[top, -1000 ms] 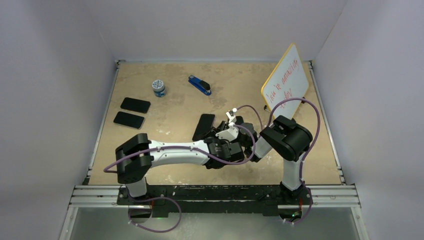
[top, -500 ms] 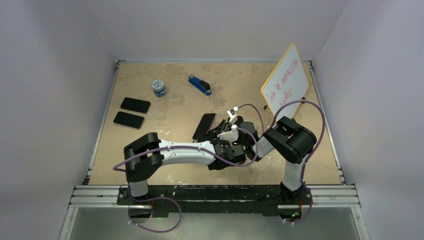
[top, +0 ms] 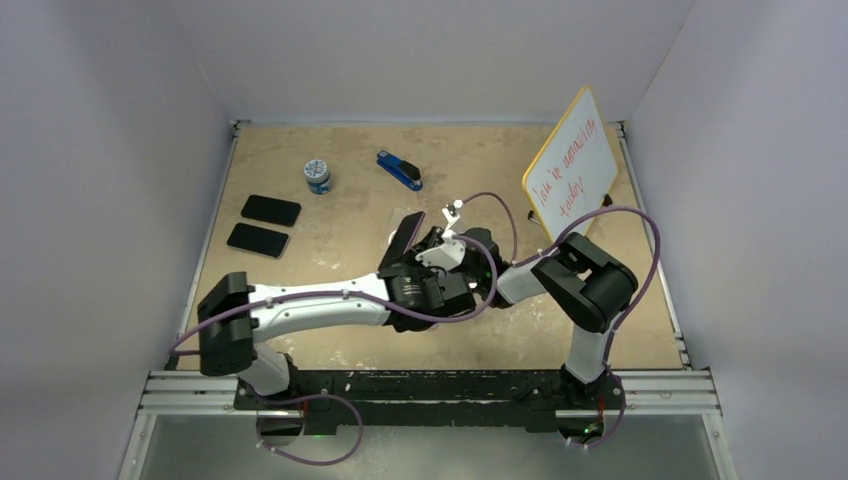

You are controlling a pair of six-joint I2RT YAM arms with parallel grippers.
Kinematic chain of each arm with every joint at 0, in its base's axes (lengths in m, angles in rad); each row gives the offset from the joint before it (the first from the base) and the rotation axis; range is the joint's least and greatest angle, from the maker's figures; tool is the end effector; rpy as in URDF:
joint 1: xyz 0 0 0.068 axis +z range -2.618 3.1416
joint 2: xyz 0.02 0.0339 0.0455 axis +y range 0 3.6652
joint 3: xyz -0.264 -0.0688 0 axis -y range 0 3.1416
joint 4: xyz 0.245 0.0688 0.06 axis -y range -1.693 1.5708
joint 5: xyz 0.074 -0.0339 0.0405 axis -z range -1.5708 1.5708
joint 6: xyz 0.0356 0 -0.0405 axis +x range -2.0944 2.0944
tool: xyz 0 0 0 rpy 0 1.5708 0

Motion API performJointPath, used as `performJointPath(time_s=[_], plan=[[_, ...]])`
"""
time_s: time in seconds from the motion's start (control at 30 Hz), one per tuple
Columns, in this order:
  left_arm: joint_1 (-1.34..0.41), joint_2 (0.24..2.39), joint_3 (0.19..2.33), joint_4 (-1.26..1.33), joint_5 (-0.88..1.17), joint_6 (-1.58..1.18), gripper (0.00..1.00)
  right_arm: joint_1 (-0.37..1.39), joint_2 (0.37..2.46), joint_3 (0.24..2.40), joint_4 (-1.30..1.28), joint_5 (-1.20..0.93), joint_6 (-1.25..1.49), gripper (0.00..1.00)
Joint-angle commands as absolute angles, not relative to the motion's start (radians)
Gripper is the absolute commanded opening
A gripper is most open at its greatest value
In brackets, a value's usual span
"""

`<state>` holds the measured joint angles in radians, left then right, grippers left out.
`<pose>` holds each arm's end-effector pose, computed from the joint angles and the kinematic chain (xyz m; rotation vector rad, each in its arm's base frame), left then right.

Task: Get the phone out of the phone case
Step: Remove the phone case from the phone.

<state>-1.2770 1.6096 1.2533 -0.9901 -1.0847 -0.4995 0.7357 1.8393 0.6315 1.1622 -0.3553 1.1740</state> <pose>0.1173 -0.2789 0.2597 0.6629 1.9940 0.6136 0.2440 0.2376 0.1554 0.0949 1.9254 1.6787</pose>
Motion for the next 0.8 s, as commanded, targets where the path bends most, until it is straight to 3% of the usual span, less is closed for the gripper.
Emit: performJointPath(time_s=[0.0,0.37,0.77], plan=[[-1.259,1.473,1.25,-0.949,-1.078,-0.436,0.0,0.748,1.857,0.721,1.079,-0.296,1.118,0.0],[-1.019,1.339,1.237,-0.91,-0.933,-0.302,0.0,0.838,1.961,0.909,0.878,-0.186,1.115,0.0],[-0.691,1.177,1.098,-0.747,-0.737,-0.202,0.0,0.977,1.99,0.946,0.754,-0.003,1.251,0.05]])
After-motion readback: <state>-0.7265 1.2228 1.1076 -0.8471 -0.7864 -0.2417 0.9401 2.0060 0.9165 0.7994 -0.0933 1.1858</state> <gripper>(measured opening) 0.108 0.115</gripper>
